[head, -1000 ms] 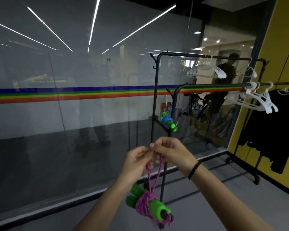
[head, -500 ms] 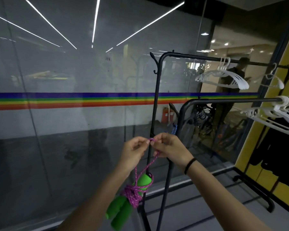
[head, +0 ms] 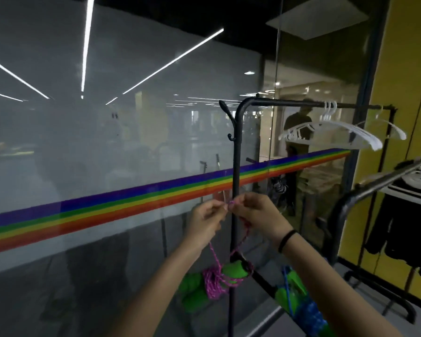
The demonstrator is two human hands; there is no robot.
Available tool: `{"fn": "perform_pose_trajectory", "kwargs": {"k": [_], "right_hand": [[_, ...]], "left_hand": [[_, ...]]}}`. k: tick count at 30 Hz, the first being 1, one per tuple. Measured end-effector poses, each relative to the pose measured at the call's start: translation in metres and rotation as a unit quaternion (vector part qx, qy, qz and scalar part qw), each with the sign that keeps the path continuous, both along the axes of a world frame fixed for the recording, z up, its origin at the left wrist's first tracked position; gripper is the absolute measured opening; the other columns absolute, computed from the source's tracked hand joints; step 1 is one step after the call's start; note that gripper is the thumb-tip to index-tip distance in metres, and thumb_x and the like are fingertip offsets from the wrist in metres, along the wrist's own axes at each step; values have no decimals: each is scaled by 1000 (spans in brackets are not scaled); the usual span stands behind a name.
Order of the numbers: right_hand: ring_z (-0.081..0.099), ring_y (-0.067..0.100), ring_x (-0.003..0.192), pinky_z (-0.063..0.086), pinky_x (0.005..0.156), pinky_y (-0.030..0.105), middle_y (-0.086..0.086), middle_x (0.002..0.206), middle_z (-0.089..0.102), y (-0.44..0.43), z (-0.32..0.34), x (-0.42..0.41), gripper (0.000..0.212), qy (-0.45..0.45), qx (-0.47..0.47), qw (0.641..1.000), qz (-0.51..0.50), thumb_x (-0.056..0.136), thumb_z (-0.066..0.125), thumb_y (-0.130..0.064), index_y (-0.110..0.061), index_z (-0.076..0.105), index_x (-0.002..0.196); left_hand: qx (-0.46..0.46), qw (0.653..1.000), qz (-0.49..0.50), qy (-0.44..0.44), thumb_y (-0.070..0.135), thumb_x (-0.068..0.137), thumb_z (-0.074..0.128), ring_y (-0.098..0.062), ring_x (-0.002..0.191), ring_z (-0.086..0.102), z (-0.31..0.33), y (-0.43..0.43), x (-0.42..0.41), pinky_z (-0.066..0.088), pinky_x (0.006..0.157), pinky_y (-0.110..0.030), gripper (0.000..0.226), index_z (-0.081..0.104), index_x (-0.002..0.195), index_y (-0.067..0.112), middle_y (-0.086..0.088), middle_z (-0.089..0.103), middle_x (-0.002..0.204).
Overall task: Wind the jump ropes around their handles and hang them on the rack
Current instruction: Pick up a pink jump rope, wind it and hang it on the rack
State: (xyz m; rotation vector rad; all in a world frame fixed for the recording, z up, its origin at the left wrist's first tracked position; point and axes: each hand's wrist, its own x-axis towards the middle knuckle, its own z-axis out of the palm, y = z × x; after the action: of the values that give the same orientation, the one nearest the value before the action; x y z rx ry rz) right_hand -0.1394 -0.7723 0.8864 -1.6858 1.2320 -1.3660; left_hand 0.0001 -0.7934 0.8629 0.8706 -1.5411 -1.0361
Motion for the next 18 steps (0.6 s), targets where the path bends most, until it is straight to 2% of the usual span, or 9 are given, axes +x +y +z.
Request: {"fn": "perform_pose_trajectory", "kwargs": {"k": [4, 7, 10, 13, 16, 18], "right_hand": [[46, -1, 38, 38, 41, 14, 2, 59, 52, -51, 35, 7, 6, -16, -34, 998, -54, 87, 57, -5, -5, 57, 81], [54, 12, 50, 48, 46, 21, 9, 69, 57, -83, 64, 6, 5, -20, -68, 993, -91, 86, 59, -7, -7, 59, 81], [57, 9, 53, 51, 48, 18, 4, 71, 59, -110, 87, -1, 4, 6, -102, 987, -128, 86, 60, -9, -5, 60, 84], [59, 10, 58, 56, 55, 22, 1, 72, 60, -137, 102, -8, 5, 30, -125, 978, -167, 85, 61, -10, -10, 59, 81], [63, 12, 60, 57, 55, 20, -1, 70, 62, -161, 107, -18, 3, 72, -176, 953, -236, 85, 63, -12, -11, 60, 85], [67, 18, 68, 59, 61, 27, 3, 75, 66, -175, 108, -23, 4, 84, -196, 940, -267, 84, 64, -13, -11, 61, 85]], "left_hand": [[-28, 999, -32, 0, 17, 91, 56, -4, 46, 42, 37, -67, 0, 31, 43, -16, 10, 65, 87, 16, 10, 55, 56], [-52, 997, -42, 27, 14, 91, 55, -4, 43, 40, 65, -106, -8, 32, 44, -19, 17, 65, 79, 19, 10, 51, 51], [-52, 995, -62, 58, 14, 92, 55, -7, 47, 41, 87, -136, -20, 36, 47, -19, 12, 64, 84, 14, 3, 50, 58], [-37, 993, -62, 94, 12, 92, 54, -9, 50, 42, 101, -161, -32, 37, 50, -22, 11, 64, 87, 12, 0, 51, 63], [-27, 990, -63, 120, 8, 92, 54, -10, 53, 42, 108, -178, -46, 37, 52, -23, 10, 63, 90, 8, -2, 53, 68], [-25, 987, -57, 145, 5, 91, 55, -10, 54, 43, 111, -188, -52, 38, 53, -23, 12, 63, 85, 11, -3, 55, 70]]}}
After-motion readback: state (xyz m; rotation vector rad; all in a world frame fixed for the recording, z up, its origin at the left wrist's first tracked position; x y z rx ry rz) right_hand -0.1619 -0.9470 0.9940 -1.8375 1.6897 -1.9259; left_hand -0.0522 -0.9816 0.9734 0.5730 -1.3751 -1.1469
